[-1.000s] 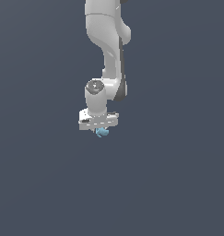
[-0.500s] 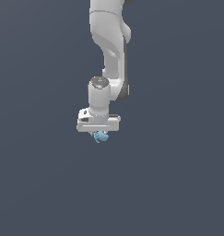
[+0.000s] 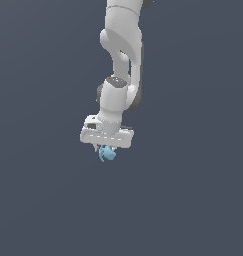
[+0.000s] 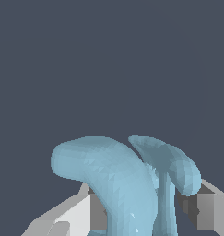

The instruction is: Pick up the object and move it to a goal position.

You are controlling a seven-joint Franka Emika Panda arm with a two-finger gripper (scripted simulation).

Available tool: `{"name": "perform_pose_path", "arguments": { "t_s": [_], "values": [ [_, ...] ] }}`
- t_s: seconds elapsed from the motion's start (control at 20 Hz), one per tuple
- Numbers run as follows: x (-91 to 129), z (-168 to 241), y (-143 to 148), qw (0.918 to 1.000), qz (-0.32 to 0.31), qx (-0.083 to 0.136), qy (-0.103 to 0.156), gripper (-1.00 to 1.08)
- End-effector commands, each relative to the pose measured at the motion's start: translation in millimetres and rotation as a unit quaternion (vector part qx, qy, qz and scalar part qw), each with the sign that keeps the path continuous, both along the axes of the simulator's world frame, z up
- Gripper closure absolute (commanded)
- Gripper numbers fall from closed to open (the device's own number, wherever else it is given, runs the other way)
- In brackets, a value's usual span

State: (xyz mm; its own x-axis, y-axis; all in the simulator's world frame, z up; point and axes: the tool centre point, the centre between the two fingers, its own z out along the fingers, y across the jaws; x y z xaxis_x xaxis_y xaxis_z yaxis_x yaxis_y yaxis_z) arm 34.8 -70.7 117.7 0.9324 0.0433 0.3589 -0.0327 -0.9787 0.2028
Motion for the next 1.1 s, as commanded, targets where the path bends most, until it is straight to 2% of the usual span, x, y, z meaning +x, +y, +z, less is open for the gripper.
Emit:
{"name": "perform_pose_path", "arguments": {
  "t_s": [0.0, 0.55, 1.05],
  "values": [
    [10.7, 12.6, -0.6, 0.9996, -0.011, -0.01, -0.024, 1.08],
    [44.3, 63.4, -2.7, 0.9914, -0.053, -0.049, -0.109, 1.08],
    [66.5, 113.3, -3.0, 0.9751, -0.09, -0.083, -0.185, 1.08]
  ]
}}
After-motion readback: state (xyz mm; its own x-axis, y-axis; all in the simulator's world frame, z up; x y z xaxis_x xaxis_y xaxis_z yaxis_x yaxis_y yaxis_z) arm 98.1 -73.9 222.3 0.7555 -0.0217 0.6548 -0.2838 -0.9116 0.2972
